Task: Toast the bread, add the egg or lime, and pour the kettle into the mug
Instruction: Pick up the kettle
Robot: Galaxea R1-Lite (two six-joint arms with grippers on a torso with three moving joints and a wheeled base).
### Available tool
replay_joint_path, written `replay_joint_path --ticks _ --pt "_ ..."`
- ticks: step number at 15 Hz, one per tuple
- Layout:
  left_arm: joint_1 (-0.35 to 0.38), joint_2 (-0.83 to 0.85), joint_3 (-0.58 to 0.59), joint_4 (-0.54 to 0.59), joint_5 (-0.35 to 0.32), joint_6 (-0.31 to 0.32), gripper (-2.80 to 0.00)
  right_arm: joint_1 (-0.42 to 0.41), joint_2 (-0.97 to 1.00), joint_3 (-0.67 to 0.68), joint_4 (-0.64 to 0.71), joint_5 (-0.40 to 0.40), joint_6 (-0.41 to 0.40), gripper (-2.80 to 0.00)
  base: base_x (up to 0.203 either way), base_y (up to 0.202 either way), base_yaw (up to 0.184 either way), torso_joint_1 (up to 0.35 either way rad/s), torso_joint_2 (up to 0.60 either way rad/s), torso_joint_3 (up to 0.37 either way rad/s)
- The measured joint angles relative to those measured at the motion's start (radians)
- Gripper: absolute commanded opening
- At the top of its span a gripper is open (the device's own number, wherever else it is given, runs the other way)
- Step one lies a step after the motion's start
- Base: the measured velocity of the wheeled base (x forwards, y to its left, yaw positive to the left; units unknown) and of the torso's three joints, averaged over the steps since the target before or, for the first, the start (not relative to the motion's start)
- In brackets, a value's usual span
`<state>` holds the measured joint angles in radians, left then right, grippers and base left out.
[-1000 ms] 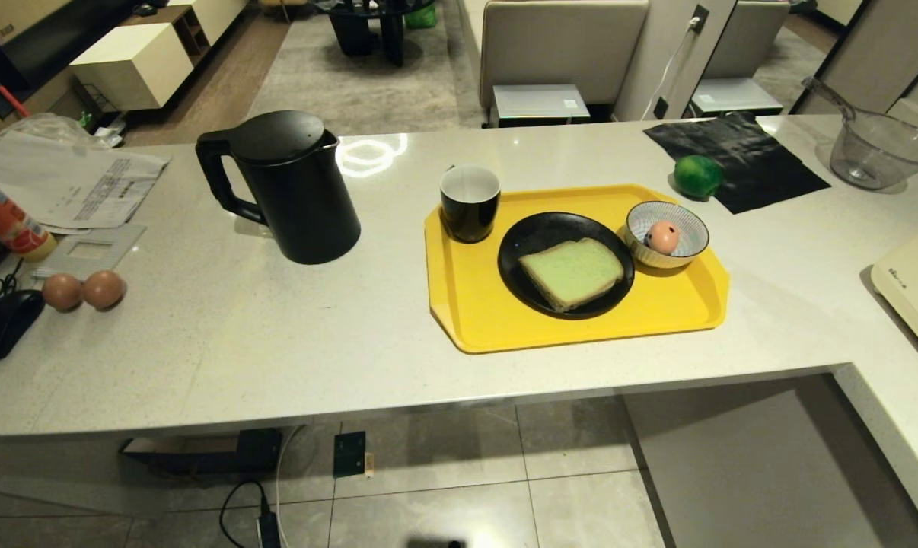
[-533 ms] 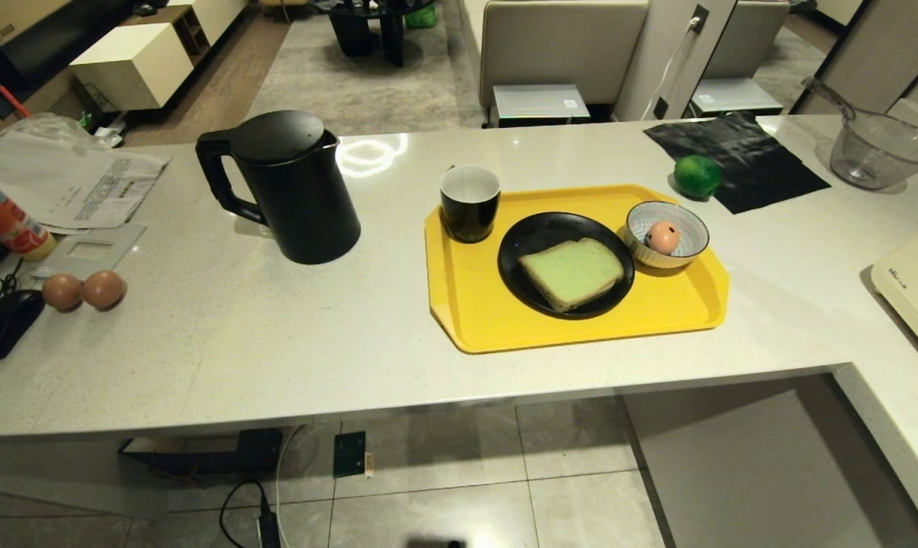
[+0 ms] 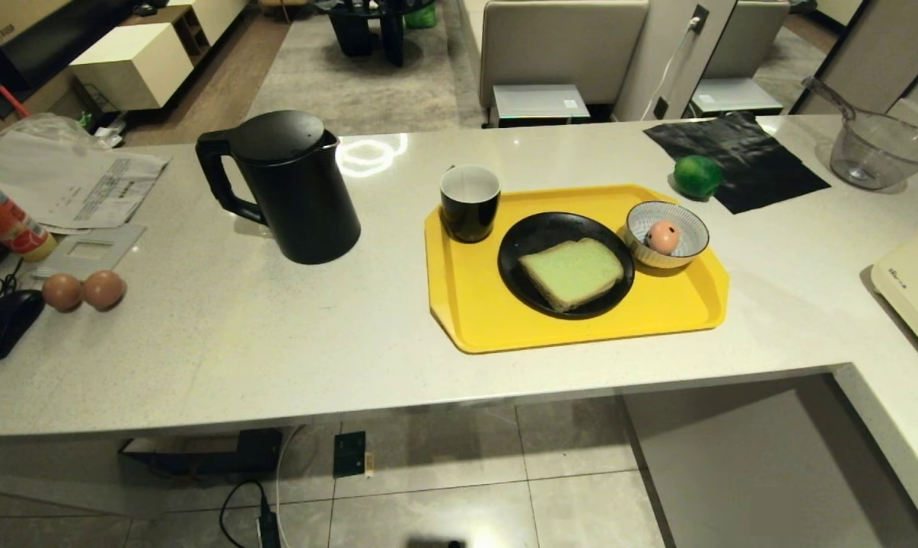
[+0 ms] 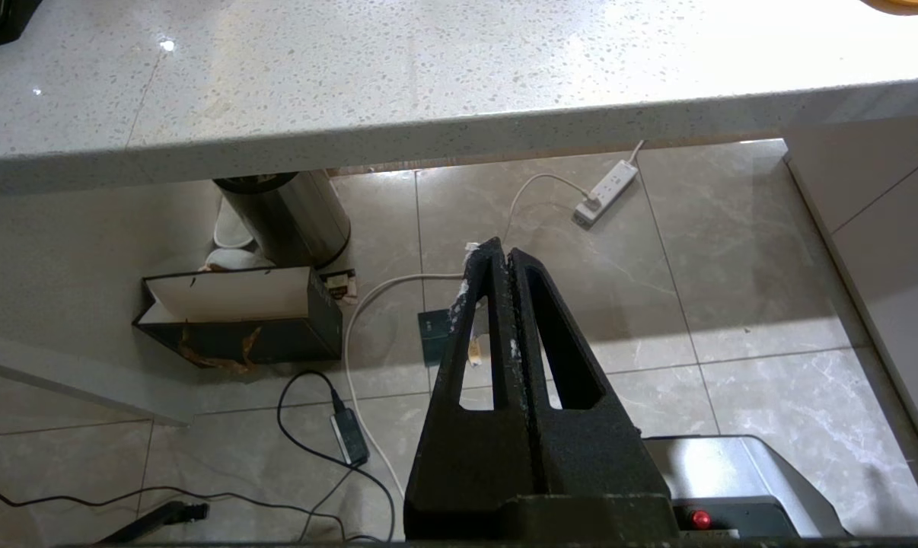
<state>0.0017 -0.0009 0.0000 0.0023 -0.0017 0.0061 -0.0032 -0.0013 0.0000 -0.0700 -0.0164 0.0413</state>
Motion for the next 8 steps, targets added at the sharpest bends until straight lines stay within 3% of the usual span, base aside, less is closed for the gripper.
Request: replay_joint_path --ticks 8 --pt "0.001 0.0 0.0 0.0 0.0 0.0 -2.8 0.0 0.001 0.0 0.0 0.0 0.0 -2.8 0.0 0.0 0.0 0.0 0.0 0.0"
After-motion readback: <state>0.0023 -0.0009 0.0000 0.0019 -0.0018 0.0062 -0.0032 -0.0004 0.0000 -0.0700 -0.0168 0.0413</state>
